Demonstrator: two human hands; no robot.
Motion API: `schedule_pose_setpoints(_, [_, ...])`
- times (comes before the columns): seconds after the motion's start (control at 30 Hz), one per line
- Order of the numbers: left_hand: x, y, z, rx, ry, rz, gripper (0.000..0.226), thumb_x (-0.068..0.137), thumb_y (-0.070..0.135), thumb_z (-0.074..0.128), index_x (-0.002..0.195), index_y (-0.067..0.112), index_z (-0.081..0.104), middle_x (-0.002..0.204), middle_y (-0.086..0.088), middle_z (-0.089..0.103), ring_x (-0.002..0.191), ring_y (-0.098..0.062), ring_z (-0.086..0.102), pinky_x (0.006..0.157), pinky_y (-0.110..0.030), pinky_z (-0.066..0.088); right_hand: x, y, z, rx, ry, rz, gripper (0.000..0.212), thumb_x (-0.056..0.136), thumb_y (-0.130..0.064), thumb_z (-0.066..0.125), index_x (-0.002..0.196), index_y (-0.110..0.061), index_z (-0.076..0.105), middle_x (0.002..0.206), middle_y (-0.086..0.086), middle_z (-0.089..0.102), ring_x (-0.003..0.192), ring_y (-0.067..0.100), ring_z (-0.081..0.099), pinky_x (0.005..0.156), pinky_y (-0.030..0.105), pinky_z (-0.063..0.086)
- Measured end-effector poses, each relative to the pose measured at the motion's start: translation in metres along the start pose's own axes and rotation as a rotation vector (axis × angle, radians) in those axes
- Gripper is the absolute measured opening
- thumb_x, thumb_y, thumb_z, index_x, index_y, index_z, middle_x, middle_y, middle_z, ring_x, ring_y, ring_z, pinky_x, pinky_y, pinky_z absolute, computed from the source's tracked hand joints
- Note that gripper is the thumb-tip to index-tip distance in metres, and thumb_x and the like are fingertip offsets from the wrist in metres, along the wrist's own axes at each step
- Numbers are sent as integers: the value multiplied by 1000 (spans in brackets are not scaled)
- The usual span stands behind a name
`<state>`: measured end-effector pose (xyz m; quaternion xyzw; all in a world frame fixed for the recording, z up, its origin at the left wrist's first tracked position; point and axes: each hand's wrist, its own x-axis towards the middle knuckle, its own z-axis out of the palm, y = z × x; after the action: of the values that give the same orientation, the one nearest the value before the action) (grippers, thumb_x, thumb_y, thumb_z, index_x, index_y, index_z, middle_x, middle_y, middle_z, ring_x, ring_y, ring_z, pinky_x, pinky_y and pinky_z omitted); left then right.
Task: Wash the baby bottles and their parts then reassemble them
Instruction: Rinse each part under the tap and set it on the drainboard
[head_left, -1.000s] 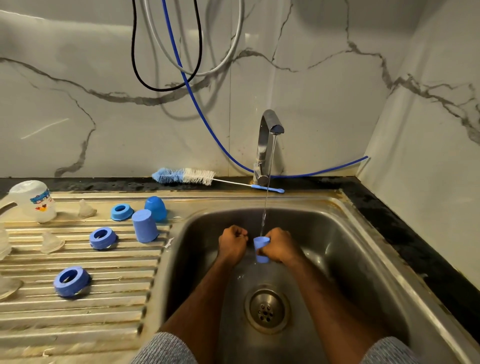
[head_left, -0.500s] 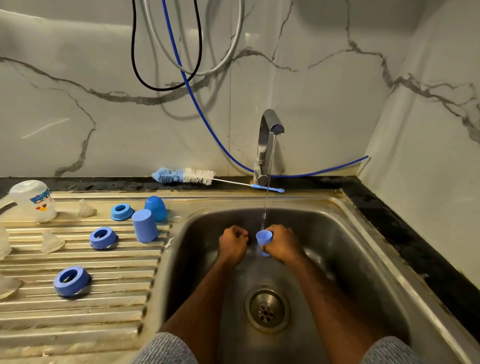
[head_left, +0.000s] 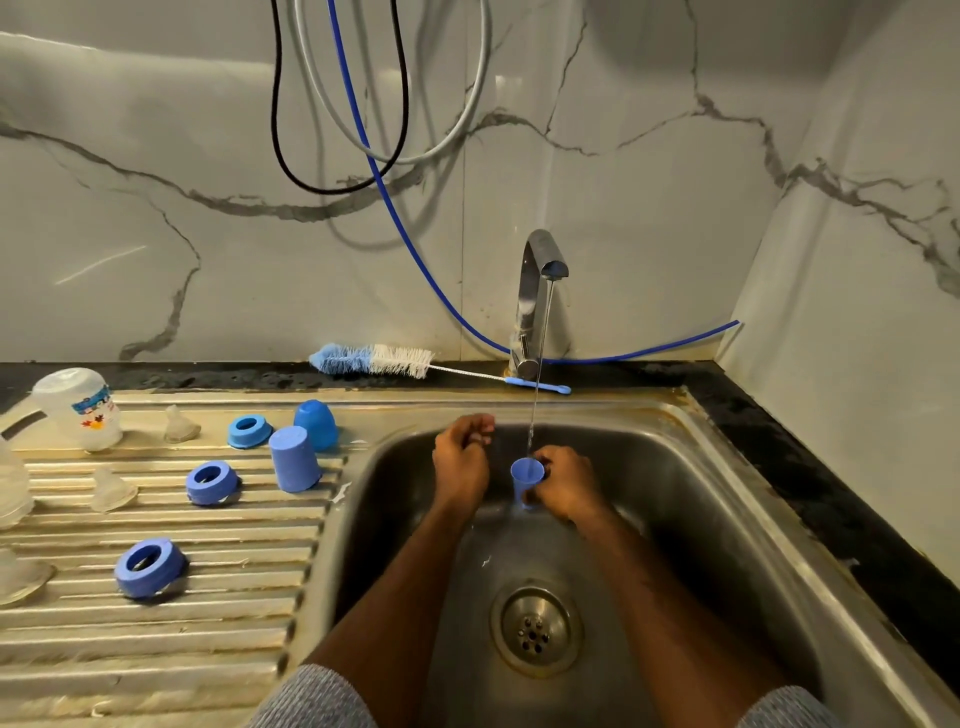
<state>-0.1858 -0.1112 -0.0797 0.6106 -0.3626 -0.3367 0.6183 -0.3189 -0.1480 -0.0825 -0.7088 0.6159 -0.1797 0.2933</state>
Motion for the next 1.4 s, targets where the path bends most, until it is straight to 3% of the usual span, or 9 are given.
schedule_pose_setpoints(0.17, [15,45,10,42,-189,179,52,102,-7,37,147,15,50,147,-1,54,129,-8,52,105,-18,43,1,2,-5,5,-14,-27,38,75,-13,80,109,-25,70,113,0,72,106,22,66,94,34,54])
schedule_pose_setpoints(0.37, [41,76,33,219,-259,237,61,102,-9,34,156,18,34,152,-10,46,104,4,53,76,1,42,4,-4,-4,16,-113,-86,30,82,-7,71,110,-15,66,108,4,68,104,24,66,90,39,56])
schedule_pose_setpoints(0.53, [47,80,39,374,-298,290,54,103,-6,38,153,14,41,129,-25,61,97,-18,59,81,-23,47,4,-6,-2,60,-130,-128,40,84,-3,71,122,-12,61,118,8,64,110,25,62,95,40,53])
schedule_pose_setpoints(0.73, [38,90,10,722,-421,330,64,97,-9,43,157,11,32,152,-19,47,140,-32,45,114,-33,36,-9,-10,-9,52,50,-127,57,79,-27,83,127,-17,54,124,4,60,115,24,60,95,35,47])
schedule_pose_setpoints(0.83, [16,87,-11,845,-402,345,58,92,-6,50,148,7,49,144,-20,56,135,-35,51,110,-38,39,-18,-7,-16,-87,1,-174,38,77,-38,81,105,-21,61,108,3,66,103,22,64,80,28,45])
schedule_pose_setpoints(0.97, [-17,92,-61,870,-381,338,36,94,4,59,130,7,67,133,-11,66,124,-24,60,108,-33,43,-33,-12,-23,-148,-30,-229,23,77,-19,75,100,-15,76,108,7,72,110,23,63,97,26,43])
schedule_pose_setpoints(1.07, [-39,105,-106,878,-363,354,19,95,11,62,108,10,76,106,-6,75,96,-16,68,91,-32,53,-42,-28,-26,-142,-89,-278,34,78,-14,75,111,-19,72,119,7,65,122,25,55,105,27,39])
schedule_pose_setpoints(1.23, [-63,128,-185,855,-222,308,21,89,8,66,75,22,71,67,10,69,68,-10,66,70,-24,55,-79,-79,-6,83,-111,-423,53,66,-9,85,109,-20,56,101,1,62,92,19,61,76,23,48])
schedule_pose_setpoints(1.4, [-79,144,-258,917,-57,291,11,88,6,66,83,1,74,81,-15,74,72,-22,66,72,-34,53,-131,-164,33,198,-81,-640,46,58,-12,86,94,-27,62,91,-6,67,82,15,62,69,20,47])
